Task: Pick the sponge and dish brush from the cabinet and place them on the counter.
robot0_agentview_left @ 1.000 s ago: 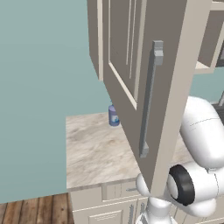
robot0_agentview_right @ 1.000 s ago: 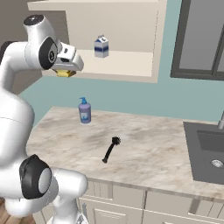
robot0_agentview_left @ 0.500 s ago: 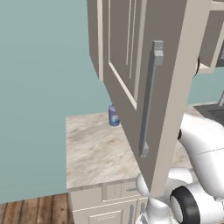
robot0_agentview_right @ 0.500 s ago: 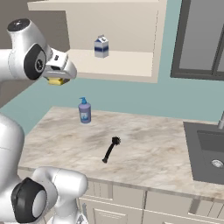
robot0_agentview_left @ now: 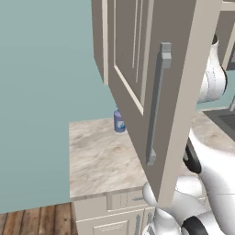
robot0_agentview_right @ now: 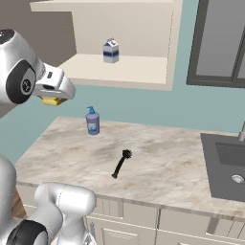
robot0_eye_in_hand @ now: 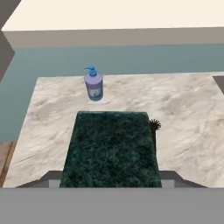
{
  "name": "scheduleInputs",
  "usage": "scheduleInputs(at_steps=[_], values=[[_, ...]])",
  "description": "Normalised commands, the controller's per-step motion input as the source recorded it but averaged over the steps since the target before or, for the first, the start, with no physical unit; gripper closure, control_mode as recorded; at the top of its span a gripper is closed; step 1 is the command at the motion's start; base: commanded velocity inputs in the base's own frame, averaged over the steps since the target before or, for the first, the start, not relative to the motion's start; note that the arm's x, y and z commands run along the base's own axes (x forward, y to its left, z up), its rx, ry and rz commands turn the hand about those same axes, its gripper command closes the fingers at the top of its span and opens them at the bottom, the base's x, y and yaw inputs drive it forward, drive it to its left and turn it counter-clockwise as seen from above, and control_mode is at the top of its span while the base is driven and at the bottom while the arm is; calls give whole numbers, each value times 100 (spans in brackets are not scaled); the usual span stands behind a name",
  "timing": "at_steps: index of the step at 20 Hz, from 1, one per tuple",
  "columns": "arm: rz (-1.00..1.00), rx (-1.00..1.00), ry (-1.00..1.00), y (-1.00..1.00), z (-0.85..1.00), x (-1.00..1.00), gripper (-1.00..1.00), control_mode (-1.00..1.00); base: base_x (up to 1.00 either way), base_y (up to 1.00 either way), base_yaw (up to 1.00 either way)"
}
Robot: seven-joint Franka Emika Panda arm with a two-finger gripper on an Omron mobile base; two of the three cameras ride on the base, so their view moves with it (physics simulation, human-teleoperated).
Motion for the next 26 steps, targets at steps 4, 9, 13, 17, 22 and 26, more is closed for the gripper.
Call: scheduleInputs(at_steps=[4,9,13,17,22,26], values=[[0,0,0,0,-17,-53,100,-100,0,0,0],[0,0,0,0,-36,-17,100,-100,0,0,0],[0,0,1,0,-49,2,100,-100,0,0,0],[0,0,3,0,-49,19,100,-100,0,0,0],[0,0,5,0,-38,15,100,-100,0,0,0],[0,0,11,0,-19,15,100,-100,0,0,0]])
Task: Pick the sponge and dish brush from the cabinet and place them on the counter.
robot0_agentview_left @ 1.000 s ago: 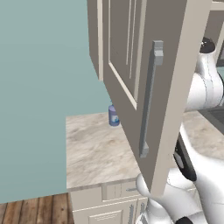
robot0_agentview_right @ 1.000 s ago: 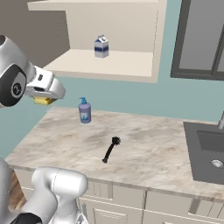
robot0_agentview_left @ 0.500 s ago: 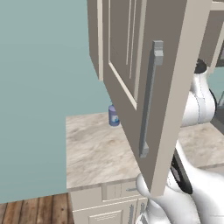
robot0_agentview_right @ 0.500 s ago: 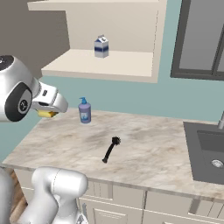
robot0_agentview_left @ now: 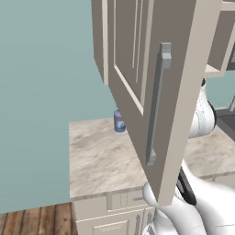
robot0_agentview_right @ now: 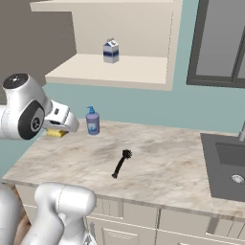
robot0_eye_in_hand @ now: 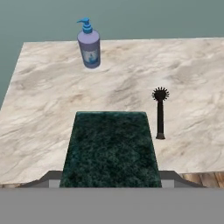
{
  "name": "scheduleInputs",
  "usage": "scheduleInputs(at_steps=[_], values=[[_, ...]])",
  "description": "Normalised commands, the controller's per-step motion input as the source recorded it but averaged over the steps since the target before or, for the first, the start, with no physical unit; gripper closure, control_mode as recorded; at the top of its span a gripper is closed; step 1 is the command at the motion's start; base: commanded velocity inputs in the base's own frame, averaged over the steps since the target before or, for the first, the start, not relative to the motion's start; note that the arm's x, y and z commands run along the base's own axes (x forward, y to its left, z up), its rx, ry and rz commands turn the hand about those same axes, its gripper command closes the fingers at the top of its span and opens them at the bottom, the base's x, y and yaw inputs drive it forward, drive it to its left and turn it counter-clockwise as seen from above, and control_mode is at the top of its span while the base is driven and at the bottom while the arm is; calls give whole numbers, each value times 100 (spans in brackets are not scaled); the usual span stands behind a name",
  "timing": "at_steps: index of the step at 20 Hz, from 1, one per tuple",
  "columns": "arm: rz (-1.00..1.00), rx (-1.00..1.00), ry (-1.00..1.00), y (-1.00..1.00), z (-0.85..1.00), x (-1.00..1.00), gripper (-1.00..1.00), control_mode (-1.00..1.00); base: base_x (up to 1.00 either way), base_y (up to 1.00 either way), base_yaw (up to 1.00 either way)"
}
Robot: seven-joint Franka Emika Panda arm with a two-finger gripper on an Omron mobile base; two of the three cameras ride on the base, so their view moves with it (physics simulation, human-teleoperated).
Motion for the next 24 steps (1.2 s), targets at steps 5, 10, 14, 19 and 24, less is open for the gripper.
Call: scheduleInputs(at_steps=[5,10,14,19,24], values=[[0,0,14,0,-13,35,100,-100,0,0,0],[0,0,12,0,-7,40,100,-100,0,0,0],[0,0,8,0,-7,34,100,-100,0,0,0],[1,0,7,0,-19,22,100,-100,0,0,0],[3,0,13,0,-28,3,100,-100,0,0,0]])
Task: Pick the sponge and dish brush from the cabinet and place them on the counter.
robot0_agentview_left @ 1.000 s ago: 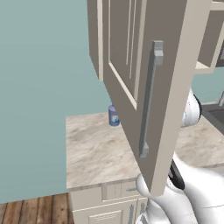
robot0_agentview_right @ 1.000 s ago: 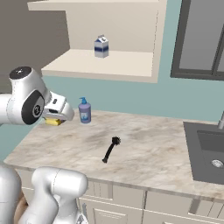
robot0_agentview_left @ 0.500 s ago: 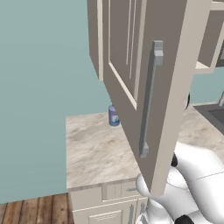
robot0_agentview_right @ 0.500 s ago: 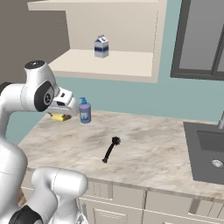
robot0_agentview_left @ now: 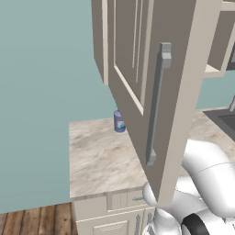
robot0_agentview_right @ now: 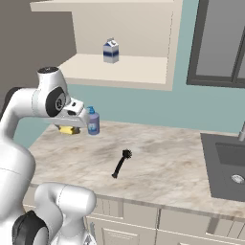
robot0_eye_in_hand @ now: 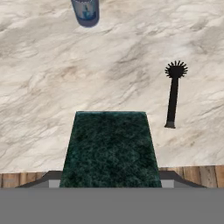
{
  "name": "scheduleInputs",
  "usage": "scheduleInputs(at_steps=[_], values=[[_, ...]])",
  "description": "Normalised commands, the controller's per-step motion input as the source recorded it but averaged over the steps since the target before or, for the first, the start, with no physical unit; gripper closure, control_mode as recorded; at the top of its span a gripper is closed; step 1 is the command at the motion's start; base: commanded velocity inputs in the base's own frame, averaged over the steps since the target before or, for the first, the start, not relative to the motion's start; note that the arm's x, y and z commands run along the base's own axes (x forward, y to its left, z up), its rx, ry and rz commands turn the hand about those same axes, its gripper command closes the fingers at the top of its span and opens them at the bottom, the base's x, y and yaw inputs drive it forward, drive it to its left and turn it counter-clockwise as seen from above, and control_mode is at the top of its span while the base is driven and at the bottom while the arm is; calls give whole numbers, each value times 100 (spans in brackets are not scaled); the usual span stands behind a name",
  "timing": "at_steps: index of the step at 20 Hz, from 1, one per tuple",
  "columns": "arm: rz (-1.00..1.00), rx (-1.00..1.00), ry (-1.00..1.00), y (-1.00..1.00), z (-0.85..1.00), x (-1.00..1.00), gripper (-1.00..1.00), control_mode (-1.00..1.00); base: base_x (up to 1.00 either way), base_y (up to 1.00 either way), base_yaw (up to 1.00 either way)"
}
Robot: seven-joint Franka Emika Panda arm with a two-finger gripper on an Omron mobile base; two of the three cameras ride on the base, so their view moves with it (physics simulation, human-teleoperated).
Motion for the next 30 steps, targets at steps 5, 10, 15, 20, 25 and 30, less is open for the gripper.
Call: scheduleInputs(at_steps=[5,10,15,20,25,30], values=[[3,0,17,-3,-36,0,100,-100,0,0,0],[3,0,18,-6,-37,0,100,-100,0,0,0],[3,0,18,-4,-40,0,100,-100,0,0,0],[2,0,12,0,-55,12,100,-100,0,0,0],[3,0,6,0,-56,27,100,-100,0,0,0],[3,0,5,0,-40,25,100,-100,0,0,0]])
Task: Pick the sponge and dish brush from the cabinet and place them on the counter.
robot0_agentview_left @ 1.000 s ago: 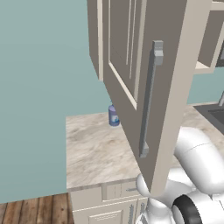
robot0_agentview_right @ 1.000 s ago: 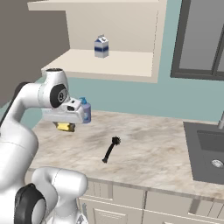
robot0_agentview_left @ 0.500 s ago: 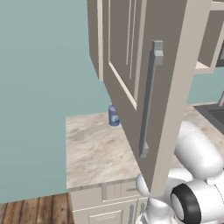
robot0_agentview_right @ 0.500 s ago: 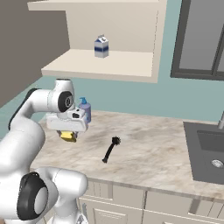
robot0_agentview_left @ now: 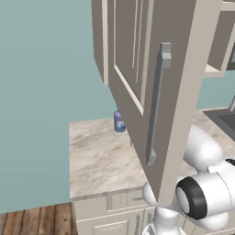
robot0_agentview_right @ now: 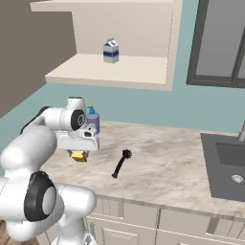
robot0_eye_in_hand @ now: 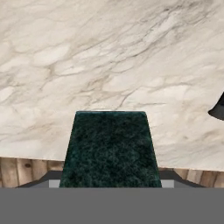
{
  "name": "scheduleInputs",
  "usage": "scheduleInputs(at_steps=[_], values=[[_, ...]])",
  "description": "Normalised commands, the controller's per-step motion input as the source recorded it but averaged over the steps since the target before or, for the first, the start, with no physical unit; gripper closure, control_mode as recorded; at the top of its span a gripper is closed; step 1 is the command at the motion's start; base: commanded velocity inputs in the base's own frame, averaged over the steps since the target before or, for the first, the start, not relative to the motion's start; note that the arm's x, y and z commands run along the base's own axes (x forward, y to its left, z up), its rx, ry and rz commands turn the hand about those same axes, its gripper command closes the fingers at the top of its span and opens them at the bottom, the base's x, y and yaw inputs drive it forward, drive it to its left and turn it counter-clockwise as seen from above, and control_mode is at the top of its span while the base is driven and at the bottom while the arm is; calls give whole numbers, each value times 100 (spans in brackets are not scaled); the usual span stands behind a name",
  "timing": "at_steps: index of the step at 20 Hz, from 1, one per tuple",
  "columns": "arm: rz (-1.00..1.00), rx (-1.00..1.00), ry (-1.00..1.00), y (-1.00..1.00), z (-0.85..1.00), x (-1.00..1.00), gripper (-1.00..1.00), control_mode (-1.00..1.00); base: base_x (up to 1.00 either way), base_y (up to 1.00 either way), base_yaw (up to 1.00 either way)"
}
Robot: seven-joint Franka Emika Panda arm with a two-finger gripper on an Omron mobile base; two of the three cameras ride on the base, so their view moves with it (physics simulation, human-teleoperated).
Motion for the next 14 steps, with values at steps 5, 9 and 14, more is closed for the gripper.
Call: scheduleInputs(at_steps=[5,9,14], values=[[1,0,0,0,-34,35,100,-100,0,0,0],[1,0,2,0,-27,29,100,-100,0,0,0],[1,0,5,0,-30,15,100,-100,0,0,0]])
